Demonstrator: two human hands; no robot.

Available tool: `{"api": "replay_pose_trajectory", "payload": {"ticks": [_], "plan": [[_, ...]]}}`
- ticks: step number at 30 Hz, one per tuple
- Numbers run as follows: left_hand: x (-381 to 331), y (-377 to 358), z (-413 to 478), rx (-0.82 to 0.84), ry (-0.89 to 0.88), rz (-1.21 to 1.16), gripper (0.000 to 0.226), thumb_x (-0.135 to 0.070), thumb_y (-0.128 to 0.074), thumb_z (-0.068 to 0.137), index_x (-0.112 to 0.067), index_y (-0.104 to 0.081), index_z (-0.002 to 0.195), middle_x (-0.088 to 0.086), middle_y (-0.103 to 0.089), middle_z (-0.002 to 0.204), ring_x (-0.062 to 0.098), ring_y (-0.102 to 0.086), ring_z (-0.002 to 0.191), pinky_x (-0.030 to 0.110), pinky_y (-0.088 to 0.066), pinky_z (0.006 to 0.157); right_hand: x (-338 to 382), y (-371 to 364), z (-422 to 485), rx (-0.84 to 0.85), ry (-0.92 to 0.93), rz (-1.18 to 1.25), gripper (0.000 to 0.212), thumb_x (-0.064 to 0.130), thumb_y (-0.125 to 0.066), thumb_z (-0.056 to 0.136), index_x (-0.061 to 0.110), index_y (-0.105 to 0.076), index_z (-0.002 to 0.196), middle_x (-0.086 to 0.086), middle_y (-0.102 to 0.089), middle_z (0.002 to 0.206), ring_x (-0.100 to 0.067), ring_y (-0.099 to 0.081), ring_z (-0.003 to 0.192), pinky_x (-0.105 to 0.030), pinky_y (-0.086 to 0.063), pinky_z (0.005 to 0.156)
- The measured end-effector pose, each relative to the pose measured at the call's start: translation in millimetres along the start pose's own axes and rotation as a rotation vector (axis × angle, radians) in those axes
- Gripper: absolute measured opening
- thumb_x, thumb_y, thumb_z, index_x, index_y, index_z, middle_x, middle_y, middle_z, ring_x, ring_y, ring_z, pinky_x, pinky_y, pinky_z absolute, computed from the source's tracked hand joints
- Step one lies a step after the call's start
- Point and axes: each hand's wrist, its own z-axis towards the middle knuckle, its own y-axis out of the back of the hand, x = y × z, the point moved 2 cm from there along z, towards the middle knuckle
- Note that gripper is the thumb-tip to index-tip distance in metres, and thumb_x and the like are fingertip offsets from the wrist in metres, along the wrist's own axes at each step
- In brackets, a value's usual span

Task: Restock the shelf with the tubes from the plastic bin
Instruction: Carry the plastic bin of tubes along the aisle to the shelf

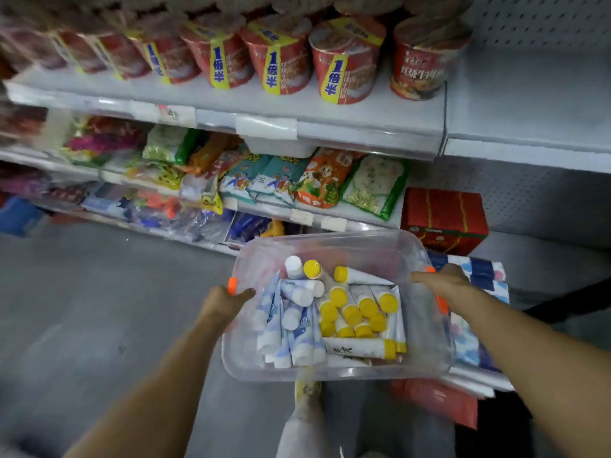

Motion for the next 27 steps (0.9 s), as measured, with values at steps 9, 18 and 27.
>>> {"api": "replay_pose_trajectory", "payload": {"ticks": [9, 18, 27], "plan": [[137, -8, -154, -0.166, 0.242, -0.229, 0.04, -0.041, -0.07, 0.083, -0.004, -0.055, 0.075, 0.011, -0.051, 0.07, 0.024, -0.046, 0.056, 0.029, -0.038, 0.056, -19, -1, -87, 0.183, 0.279, -0.186, 0.09, 0.039, -0.082, 0.071, -0.006, -0.039, 0.137, -0.024, -0.049, 0.136, -0.04, -0.052, 0.12, -0.052, -0.049, 0.094], [268, -17, -294, -0.343, 0.409, -0.477, 0.039, -0.037, -0.071, 0.082, -0.001, -0.061, 0.095, 0.006, -0.051, 0.068, 0.02, -0.046, 0.055, 0.025, -0.037, 0.05, -46, -62, -184, 0.415, 0.455, -0.39, 0.076, 0.027, -0.077, 0.08, -0.008, -0.041, 0.136, -0.023, -0.045, 0.141, -0.037, -0.048, 0.125, -0.043, -0.043, 0.094], [414, -33, -471, -0.564, 0.623, -0.786, 0.033, -0.021, -0.068, 0.087, -0.009, -0.049, 0.063, 0.007, -0.042, 0.055, 0.02, -0.042, 0.047, 0.027, -0.038, 0.05, -90, -165, -334, 0.629, 0.67, -0.649, 0.067, 0.017, -0.073, 0.084, -0.01, -0.04, 0.136, -0.023, -0.049, 0.135, -0.036, -0.053, 0.112, -0.035, -0.038, 0.078]]}}
